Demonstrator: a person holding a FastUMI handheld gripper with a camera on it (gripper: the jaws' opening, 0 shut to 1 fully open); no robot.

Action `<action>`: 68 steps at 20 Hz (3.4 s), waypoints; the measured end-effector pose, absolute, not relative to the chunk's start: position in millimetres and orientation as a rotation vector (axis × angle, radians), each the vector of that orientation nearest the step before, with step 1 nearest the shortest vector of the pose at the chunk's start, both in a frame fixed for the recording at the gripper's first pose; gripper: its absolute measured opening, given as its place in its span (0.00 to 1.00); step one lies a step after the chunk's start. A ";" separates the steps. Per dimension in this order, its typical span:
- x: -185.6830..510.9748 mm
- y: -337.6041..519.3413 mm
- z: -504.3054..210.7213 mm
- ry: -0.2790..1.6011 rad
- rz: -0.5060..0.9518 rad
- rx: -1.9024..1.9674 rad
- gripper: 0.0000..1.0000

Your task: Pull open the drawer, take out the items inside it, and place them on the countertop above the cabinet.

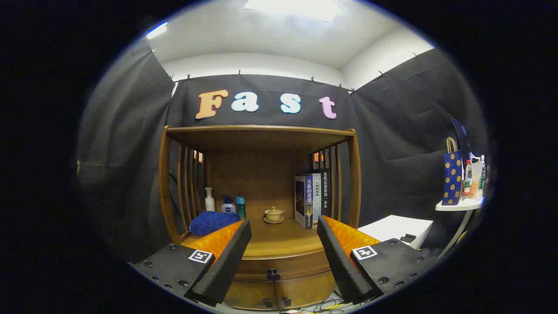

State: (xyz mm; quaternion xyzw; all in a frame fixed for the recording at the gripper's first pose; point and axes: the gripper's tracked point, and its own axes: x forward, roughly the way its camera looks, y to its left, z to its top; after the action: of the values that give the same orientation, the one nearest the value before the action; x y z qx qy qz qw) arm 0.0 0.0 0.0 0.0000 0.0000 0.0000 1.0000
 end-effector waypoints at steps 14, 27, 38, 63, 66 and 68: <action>-0.3 8.6 -16.9 0.051 0.021 0.007 1.00; 41.5 16.1 -114.6 0.083 0.053 -0.014 1.00; 77.7 23.0 -244.2 0.248 0.115 0.024 1.00; 97.5 11.7 -298.1 0.325 0.122 -0.024 0.37; 84.5 10.3 -296.6 0.322 0.115 -0.001 0.37; 75.2 7.0 -293.6 0.322 0.113 -0.017 0.37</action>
State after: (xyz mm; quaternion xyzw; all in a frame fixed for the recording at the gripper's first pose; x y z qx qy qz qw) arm 75.2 7.0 -293.6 -0.0084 0.1604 0.0561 0.9854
